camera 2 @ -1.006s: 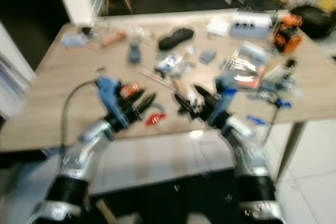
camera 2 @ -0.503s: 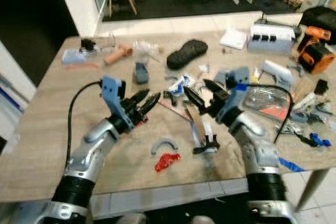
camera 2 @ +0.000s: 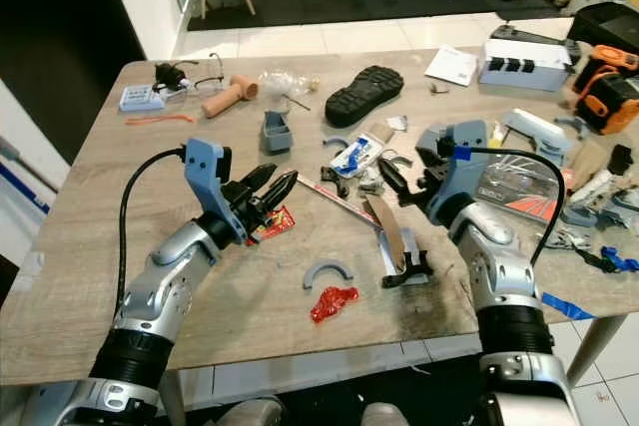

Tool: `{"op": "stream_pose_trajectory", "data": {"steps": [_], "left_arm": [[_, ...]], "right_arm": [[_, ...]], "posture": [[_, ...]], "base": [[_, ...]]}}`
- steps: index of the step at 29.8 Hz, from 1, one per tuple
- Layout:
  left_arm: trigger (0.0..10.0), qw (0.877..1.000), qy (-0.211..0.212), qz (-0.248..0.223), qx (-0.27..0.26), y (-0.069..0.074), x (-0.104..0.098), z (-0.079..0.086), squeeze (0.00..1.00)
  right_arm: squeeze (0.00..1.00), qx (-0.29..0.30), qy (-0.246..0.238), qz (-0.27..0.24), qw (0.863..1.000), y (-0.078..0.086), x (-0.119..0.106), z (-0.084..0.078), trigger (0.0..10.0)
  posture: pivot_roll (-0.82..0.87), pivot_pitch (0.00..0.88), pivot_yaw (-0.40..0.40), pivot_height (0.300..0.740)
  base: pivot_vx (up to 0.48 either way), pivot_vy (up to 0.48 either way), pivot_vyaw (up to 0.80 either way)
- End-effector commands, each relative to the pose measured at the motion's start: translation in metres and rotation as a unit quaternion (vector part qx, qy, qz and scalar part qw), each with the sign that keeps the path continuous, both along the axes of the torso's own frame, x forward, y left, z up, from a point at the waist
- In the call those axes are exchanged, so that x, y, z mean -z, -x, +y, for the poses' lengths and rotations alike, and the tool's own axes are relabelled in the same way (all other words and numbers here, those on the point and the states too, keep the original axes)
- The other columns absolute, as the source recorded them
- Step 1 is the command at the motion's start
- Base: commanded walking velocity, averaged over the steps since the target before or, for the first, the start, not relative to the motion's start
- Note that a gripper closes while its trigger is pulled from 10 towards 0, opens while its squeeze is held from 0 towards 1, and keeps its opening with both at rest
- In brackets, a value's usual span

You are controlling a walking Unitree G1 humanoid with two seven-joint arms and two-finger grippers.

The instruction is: Picking trash to rubbish bin

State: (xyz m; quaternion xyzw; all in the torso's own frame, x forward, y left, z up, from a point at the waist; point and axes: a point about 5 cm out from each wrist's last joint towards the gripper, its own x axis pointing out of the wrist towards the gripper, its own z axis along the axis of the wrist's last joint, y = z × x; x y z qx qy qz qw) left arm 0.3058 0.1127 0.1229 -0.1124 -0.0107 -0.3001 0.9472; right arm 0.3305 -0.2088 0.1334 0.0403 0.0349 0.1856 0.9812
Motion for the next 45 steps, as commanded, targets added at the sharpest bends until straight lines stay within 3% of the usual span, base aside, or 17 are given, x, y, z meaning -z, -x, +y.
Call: {"op": "stream_pose_trajectory", "data": {"steps": [1,6,7,14,19,27,30,38,42,43,45], "left_arm": [[10.0,1.0,-0.013,-0.018,-0.01,-0.003,-0.01,0.009,0.0],[10.0,0.999,-0.014,-0.032,-0.016,-0.005,-0.026,0.03,0.0],[10.0,0.999,-0.018,-0.037,-0.024,-0.006,-0.034,0.043,0.0],[10.0,0.996,-0.033,-0.058,-0.056,-0.004,-0.056,0.072,0.0],[10.0,0.996,-0.038,-0.062,-0.059,0.003,-0.063,0.074,0.0],[10.0,0.995,-0.064,-0.062,-0.05,0.025,-0.066,0.081,0.0],[10.0,0.994,-0.091,-0.064,-0.02,0.042,-0.068,0.079,0.0],[10.0,0.989,-0.129,-0.06,0.03,0.062,-0.066,0.069,0.0],[10.0,0.986,-0.136,-0.055,0.082,0.076,-0.065,0.063,0.0],[10.0,0.98,-0.149,-0.054,0.117,0.085,-0.064,0.061,0.0],[10.0,0.978,-0.158,-0.054,0.129,0.089,-0.065,0.06,0.0]], "right_arm": [[0.0,0.009,0.004,-0.003,1.0,-0.002,-0.001,-0.008,10.0],[0.0,0.022,0.003,-0.012,1.0,-0.008,-0.006,-0.021,10.0],[0.0,0.02,0.002,-0.025,0.999,-0.013,-0.014,-0.02,10.0],[0.0,0.025,-0.003,-0.06,0.998,-0.024,-0.034,-0.017,10.0],[0.0,0.01,0.009,-0.053,0.999,-0.024,-0.029,-0.011,10.0],[0.0,-0.021,0.013,-0.041,0.999,-0.028,-0.024,0.004,10.0],[0.0,-0.033,0.035,-0.033,0.998,-0.027,-0.021,0.008,10.0],[0.0,-0.026,0.055,-0.016,0.998,-0.022,-0.012,0.003,10.0],[0.0,-0.011,0.061,-0.001,0.998,-0.018,-0.005,-0.004,10.0],[0.0,-0.006,0.059,0.005,0.998,-0.015,-0.001,-0.005,10.0],[0.0,-0.013,0.052,0.006,0.999,-0.014,0.001,-0.003,10.0]], "posture": [[-0.1,0.0,0.036,0.74],[-0.08,0.0,0.051,0.74],[-0.08,0.0,0.064,0.74],[-0.08,0.0,0.073,0.74],[-0.06,0.0,0.067,0.74],[-0.02,0.082,0.03,0.74],[-0.02,0.116,0.013,0.74],[-0.02,0.161,0.007,0.74],[-0.02,0.185,0.006,0.74],[-0.02,0.199,0.005,0.74],[-0.02,0.205,0.006,0.74]], "base": [[0.0,0.0,0.0],[0.0,0.0,0.0],[0.0,0.0,0.0],[0.0,0.0,0.0],[0.0,0.0,0.0],[0.0,0.0,0.0],[0.0,0.0,0.0],[0.0,0.0,0.0],[0.0,0.0,0.0],[0.0,0.0,0.0],[0.0,0.0,0.0]]}}
